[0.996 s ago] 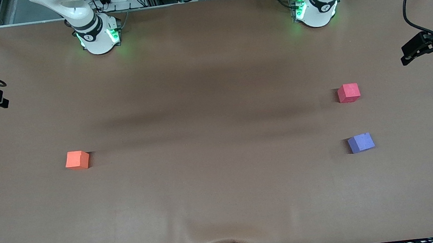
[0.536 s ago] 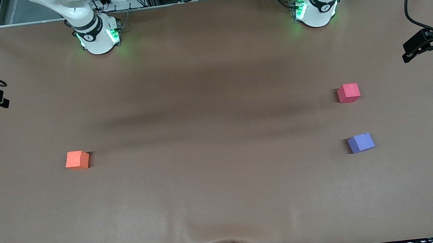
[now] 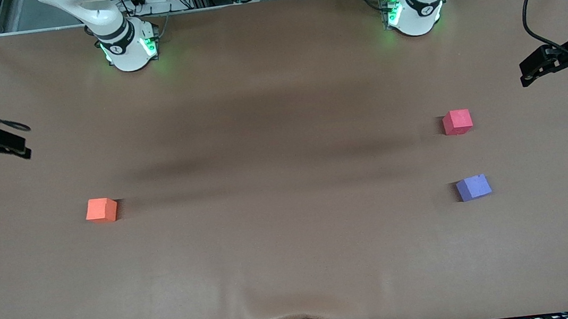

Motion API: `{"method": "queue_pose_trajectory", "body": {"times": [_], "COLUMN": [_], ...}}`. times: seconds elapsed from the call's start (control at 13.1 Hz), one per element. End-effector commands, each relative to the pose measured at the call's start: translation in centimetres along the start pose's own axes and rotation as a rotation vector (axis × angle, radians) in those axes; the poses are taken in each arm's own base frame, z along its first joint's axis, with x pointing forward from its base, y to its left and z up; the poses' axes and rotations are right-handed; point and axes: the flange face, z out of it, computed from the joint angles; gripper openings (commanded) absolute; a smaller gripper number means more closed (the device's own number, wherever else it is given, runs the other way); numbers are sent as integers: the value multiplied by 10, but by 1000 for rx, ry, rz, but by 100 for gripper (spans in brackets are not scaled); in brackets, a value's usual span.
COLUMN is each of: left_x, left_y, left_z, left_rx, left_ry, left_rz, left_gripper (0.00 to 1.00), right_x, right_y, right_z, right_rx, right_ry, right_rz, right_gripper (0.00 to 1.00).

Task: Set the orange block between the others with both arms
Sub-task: 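Lower the right gripper over the orange cube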

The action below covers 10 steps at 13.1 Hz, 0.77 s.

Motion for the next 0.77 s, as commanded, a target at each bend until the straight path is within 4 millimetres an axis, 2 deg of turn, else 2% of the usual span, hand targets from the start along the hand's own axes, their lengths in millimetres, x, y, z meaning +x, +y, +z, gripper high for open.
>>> {"method": "queue_pose_trajectory", "body": {"times": [0.0, 0.23, 0.38, 0.54, 0.69], "left_x": [0, 0, 0, 0, 0], "left_y": [-3, -7, -2, -1, -2], "left_z": [-6, -6, -6, -6, -6], "left_rx": [9, 6, 6, 6, 6], "left_ry": [1, 0, 1, 1, 2], "left_rz": [1, 4, 9, 7, 5], "left_gripper": [100, 100, 100, 100, 100], "right_x": [1, 27, 45, 56, 63], "right_y": [6, 6, 8, 4, 5], "right_z": [56, 107, 147, 173, 213], "right_rx": [1, -14, -28, -31, -42], "right_ry": [11, -7, -13, -5, -36], "right_rz": [-33, -48, -89, -124, -132], "right_gripper": [100, 100, 100, 100, 100]}}
